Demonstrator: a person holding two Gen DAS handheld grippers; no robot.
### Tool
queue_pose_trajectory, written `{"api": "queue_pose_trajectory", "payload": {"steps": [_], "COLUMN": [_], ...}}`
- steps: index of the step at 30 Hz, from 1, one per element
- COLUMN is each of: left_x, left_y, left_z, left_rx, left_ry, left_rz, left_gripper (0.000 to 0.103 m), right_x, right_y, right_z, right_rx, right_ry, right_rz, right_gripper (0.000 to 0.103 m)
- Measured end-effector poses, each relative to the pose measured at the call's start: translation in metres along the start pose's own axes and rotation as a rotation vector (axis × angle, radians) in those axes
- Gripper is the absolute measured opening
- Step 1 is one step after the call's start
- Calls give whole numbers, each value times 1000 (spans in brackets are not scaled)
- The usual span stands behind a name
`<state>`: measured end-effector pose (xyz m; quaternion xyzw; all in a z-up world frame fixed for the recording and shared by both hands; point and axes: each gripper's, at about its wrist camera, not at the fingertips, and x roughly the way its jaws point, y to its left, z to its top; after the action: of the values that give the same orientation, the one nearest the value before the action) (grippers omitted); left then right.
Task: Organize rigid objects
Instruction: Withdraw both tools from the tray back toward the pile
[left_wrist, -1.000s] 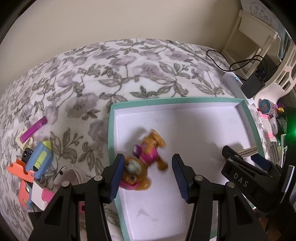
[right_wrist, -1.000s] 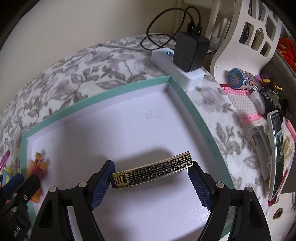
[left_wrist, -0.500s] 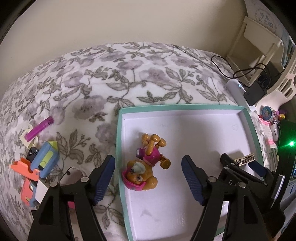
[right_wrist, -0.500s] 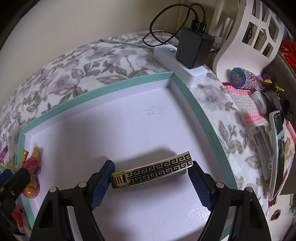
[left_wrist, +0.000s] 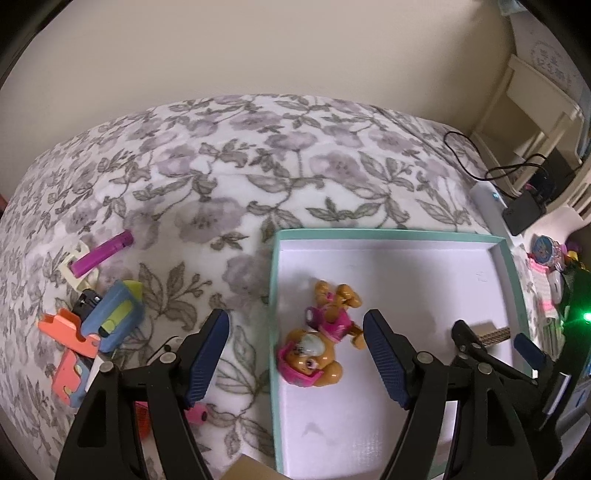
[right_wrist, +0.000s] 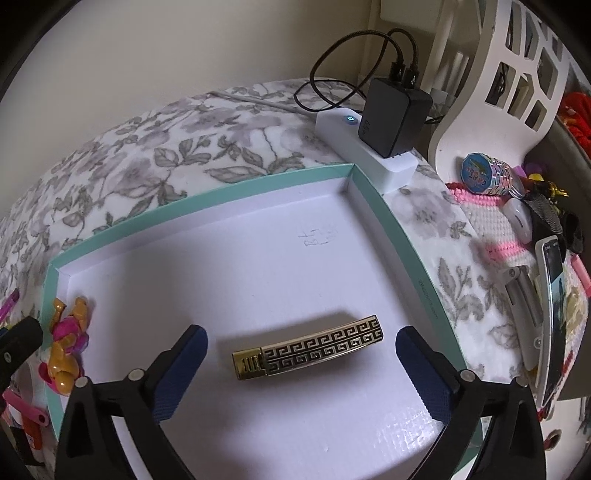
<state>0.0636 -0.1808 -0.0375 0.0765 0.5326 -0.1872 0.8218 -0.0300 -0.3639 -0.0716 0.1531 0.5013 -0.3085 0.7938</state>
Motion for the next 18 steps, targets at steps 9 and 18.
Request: {"api": "queue_pose_trajectory", "payload": {"steps": [9, 18], "left_x": [3, -5], "left_y": [15, 42], "left_z": [1, 4], "left_rx": [-50, -133], "left_ry": [19, 13], "left_rz": [24, 46], "left_gripper": [96, 97], "right_x": [-6, -22], "right_y": [3, 19], "right_z": [1, 2], "right_rx": [-7, -55], "right_ry": [-23, -82], "right_rz": [46, 110], "right_gripper": [103, 103]}}
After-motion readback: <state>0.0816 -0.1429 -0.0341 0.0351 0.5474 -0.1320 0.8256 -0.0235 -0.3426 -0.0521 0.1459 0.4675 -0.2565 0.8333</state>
